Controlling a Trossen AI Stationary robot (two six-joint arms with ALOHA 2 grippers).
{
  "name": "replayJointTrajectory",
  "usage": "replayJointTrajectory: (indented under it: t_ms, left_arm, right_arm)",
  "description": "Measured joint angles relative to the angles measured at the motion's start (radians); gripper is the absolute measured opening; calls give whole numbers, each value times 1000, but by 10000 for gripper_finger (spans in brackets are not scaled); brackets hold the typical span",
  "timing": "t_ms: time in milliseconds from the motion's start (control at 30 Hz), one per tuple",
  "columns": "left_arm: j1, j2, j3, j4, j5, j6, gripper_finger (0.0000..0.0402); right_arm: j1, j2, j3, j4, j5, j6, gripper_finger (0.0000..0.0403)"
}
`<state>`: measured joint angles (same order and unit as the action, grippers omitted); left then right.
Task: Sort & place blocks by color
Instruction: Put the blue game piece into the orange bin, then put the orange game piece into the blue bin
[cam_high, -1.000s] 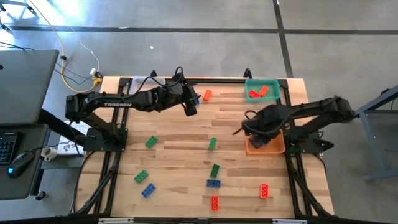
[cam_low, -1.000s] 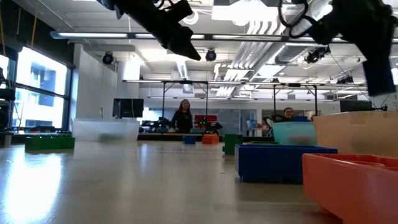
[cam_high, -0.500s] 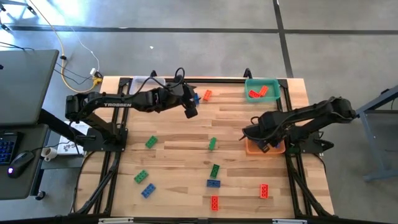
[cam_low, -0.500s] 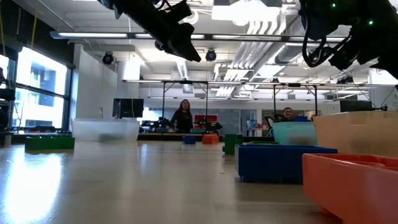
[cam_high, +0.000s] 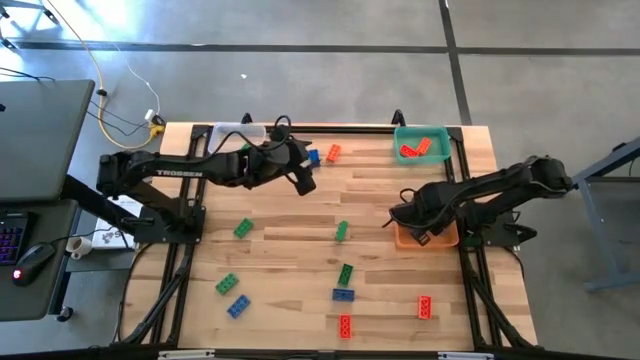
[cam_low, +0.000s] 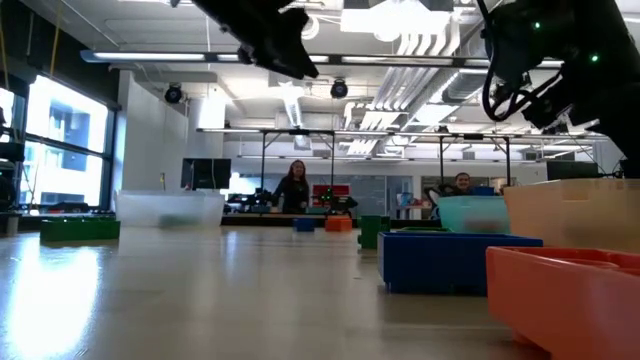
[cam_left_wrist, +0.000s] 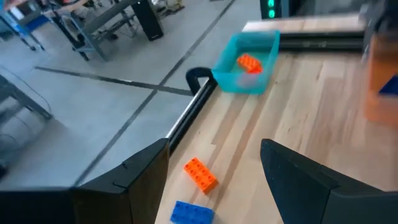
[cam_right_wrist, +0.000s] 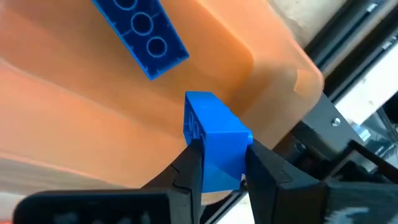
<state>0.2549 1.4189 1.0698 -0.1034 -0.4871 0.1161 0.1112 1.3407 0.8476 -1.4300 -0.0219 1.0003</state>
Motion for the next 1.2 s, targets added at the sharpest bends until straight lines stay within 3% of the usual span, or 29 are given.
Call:
replayJointTrajectory:
  t_ms: [333,567,733,1000,1200]
  left_arm:
    - [-21,-141,0,-298,3,-348,241]
    - [-20,-164,0,-508,38,-559,241]
    - [-23,-160,0,-581,116,-615,241]
    - [-50,-160,0,-598,118,-621,241]
    - [-67,-160,0,-614,113,-661,241]
  right_arm:
    - [0,0,-86,46,18,-39,76]
    - [0,0,-85,68,40,-67,80]
    - [0,0,-85,73,37,-67,111]
    - [0,0,-66,81,77,-85,177]
    - [0,-1,-7,57,88,-93,189]
